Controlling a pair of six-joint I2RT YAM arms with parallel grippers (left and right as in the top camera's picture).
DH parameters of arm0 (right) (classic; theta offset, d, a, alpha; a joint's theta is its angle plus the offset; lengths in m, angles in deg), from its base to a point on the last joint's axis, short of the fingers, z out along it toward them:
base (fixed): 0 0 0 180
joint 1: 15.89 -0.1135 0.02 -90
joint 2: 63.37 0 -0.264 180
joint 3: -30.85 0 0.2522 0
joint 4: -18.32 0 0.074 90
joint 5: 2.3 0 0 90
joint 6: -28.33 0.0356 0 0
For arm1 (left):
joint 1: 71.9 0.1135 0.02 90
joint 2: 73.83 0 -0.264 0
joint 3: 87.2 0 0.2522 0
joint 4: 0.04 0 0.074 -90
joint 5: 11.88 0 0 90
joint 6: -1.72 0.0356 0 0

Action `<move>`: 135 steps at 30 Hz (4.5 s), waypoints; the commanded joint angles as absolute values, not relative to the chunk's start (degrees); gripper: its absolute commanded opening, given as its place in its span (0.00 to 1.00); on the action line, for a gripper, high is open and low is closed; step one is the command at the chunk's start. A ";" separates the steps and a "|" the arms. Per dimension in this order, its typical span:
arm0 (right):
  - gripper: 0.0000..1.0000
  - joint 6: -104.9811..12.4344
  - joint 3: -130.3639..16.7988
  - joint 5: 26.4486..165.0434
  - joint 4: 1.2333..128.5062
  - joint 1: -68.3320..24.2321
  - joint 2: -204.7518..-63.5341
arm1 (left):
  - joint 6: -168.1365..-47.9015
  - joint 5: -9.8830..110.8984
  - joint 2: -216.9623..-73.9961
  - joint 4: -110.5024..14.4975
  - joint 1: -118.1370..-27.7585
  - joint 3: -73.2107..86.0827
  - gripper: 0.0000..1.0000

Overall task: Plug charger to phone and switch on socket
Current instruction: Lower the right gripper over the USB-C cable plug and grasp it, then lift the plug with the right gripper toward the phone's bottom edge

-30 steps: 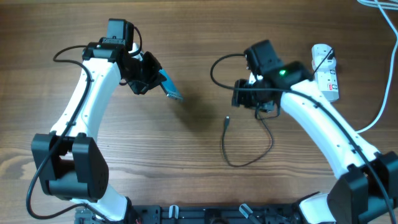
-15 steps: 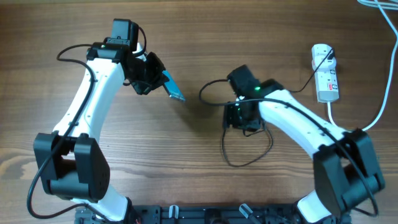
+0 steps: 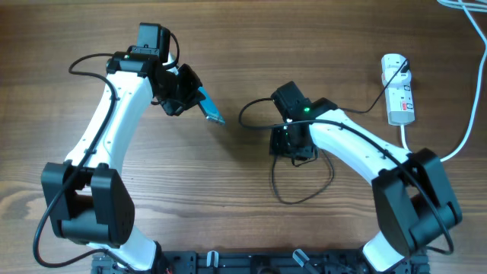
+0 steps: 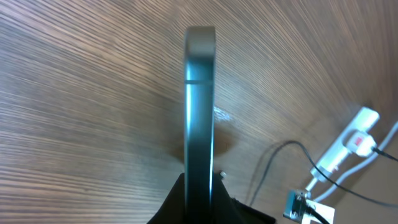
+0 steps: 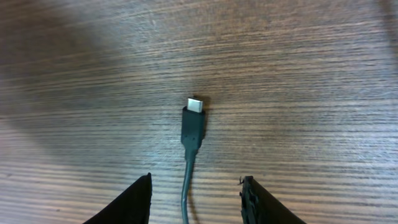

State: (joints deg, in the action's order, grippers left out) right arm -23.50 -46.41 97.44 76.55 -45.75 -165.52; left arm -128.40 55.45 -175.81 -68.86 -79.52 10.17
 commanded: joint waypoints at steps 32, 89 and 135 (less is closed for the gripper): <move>0.29 -19.67 -46.19 92.41 75.39 -49.47 -173.21 | -132.07 67.32 -174.45 -68.71 -79.49 10.89 0.04; 0.10 -18.17 -46.21 90.66 73.84 -51.98 -175.79 | -132.05 67.29 -174.45 -68.73 -79.52 10.89 0.04; 0.04 -29.44 -49.32 101.16 85.19 -48.53 -131.31 | -122.59 22.71 -174.43 -30.55 -93.55 10.89 0.04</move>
